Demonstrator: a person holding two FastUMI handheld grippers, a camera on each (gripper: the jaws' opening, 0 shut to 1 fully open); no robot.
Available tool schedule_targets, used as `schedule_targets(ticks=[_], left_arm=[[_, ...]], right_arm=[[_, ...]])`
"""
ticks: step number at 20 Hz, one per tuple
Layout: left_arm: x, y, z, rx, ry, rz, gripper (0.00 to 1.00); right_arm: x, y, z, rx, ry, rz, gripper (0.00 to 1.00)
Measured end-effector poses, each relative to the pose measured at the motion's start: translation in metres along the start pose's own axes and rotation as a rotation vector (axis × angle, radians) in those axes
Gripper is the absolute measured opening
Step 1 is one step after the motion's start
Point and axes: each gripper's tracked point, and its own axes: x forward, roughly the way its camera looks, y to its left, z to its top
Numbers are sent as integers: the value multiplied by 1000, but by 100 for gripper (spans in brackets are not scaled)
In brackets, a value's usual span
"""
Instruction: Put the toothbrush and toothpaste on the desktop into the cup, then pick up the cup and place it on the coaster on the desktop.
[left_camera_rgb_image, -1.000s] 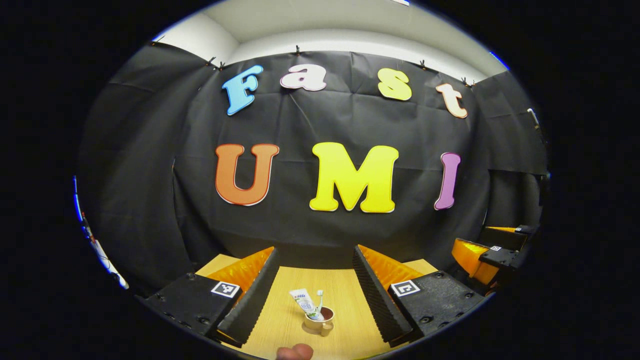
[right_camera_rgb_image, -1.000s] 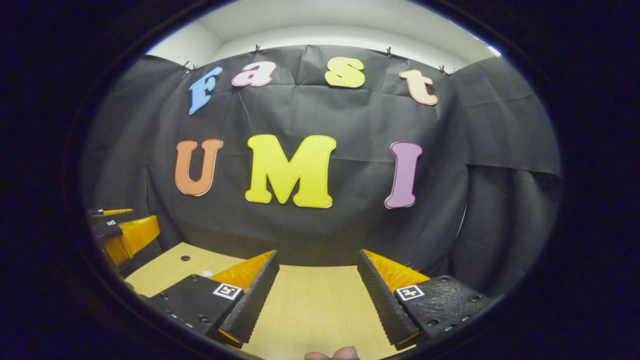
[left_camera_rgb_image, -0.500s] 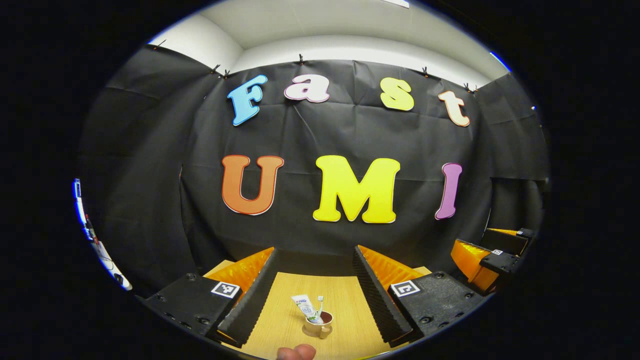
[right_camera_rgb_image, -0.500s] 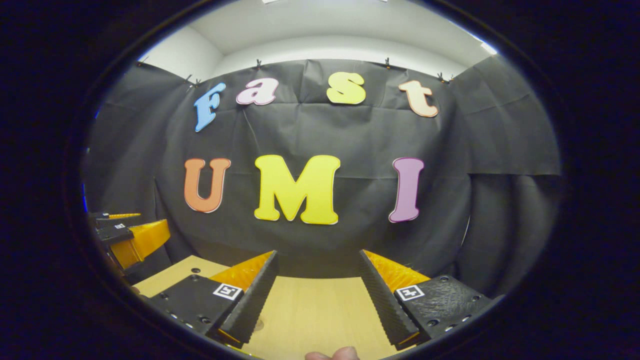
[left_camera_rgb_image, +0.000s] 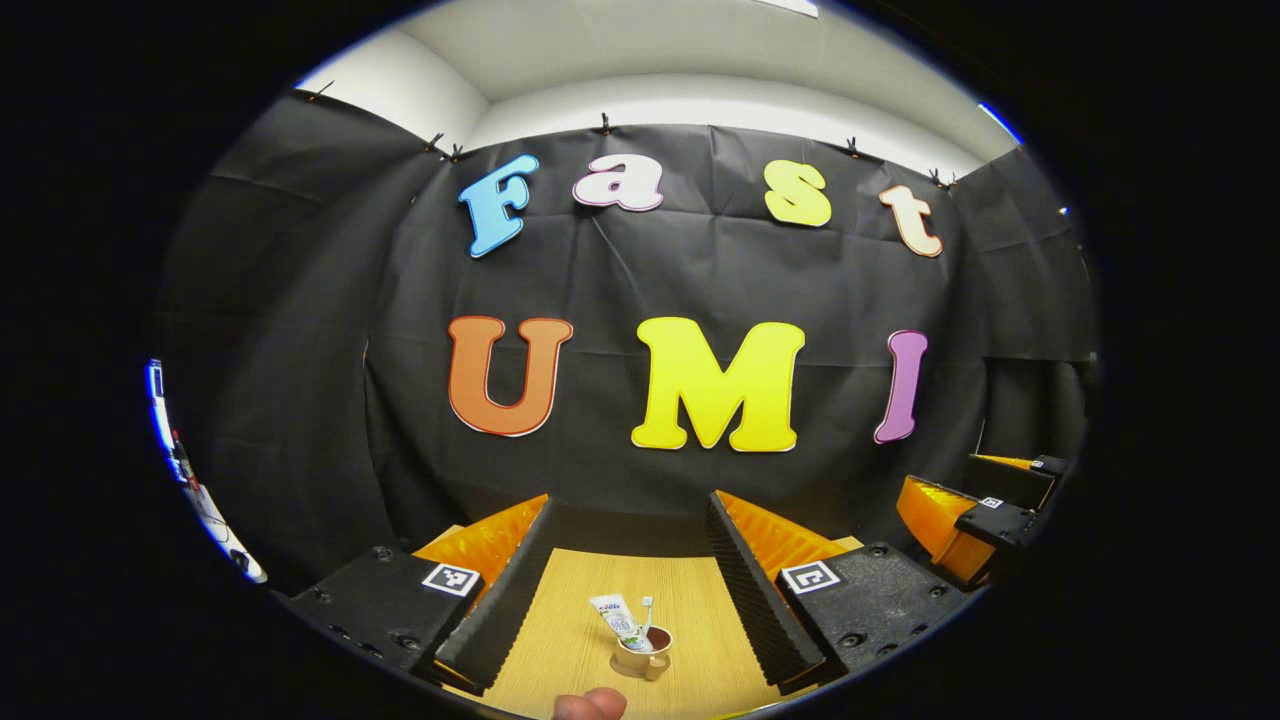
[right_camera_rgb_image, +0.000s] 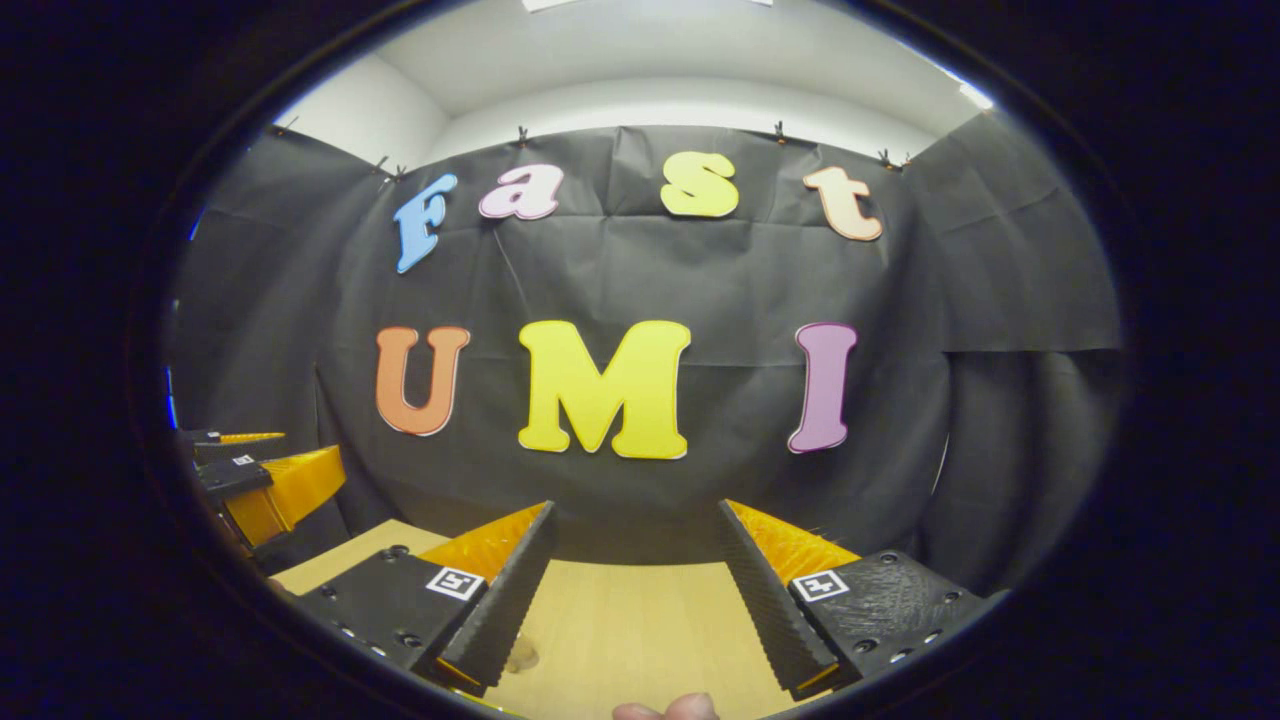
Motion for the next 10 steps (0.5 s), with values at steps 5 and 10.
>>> schedule_targets(ticks=[5,10], left_arm=[[3,1,-3,-6,8,5,94],[6,-2,-3,-5,10,3,94]], right_arm=[[5,-1,0,-4,-3,0,96],[9,-5,-2,-6,5,0,98]])
